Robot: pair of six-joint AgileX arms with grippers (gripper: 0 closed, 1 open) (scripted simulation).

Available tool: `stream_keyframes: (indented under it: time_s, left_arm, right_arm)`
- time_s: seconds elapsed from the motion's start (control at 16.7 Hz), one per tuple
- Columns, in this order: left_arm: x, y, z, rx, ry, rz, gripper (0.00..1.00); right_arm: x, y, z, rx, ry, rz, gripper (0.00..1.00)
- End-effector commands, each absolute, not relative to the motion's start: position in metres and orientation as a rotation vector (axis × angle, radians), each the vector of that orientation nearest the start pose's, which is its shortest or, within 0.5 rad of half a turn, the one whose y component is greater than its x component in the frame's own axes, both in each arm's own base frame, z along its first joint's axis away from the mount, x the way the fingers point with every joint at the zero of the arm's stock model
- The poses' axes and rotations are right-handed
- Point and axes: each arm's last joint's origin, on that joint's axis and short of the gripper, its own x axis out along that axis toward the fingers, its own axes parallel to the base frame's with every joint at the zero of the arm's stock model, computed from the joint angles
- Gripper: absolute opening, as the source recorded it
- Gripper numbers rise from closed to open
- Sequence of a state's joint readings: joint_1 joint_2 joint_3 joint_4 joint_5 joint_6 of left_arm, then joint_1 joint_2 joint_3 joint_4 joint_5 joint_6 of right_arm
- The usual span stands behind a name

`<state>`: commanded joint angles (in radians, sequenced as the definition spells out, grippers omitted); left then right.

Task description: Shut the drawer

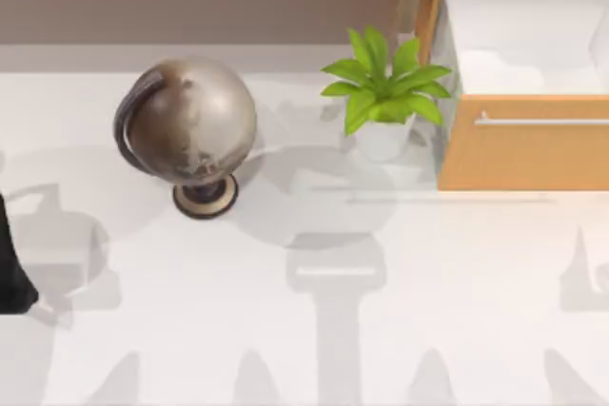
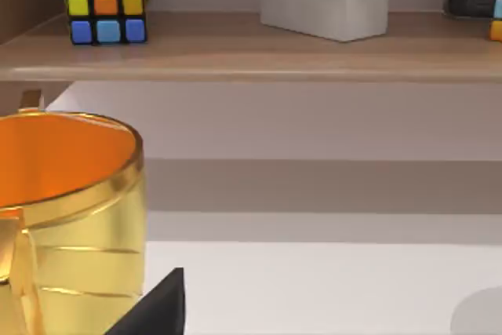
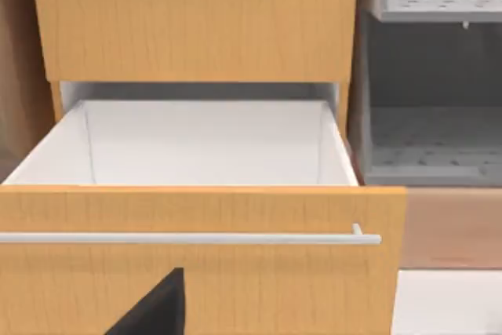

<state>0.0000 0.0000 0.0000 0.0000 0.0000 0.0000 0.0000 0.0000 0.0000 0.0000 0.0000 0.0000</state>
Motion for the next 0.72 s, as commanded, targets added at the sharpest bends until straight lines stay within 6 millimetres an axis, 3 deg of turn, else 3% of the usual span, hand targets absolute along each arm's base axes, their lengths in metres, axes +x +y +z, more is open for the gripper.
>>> stream_keyframes:
  time_s: [0.18,0.42,0.72]
  left_arm:
    - [0.106,-0.001,0.160,0.000,0.000,0.000,1.00]
    - [0.106,-0.001,0.160,0.000,0.000,0.000,1.00]
    - [0.106,-0.001,0.160,0.000,0.000,0.000,1.00]
  right_arm:
    - [0.106,-0.002,0.162,-0.001,-0.005,-0.002,1.00]
    - [0.113,-0.009,0.185,-0.007,-0.035,-0.014,1.00]
    - [0.146,-0.030,0.219,-0.011,-0.036,-0.010,1.00]
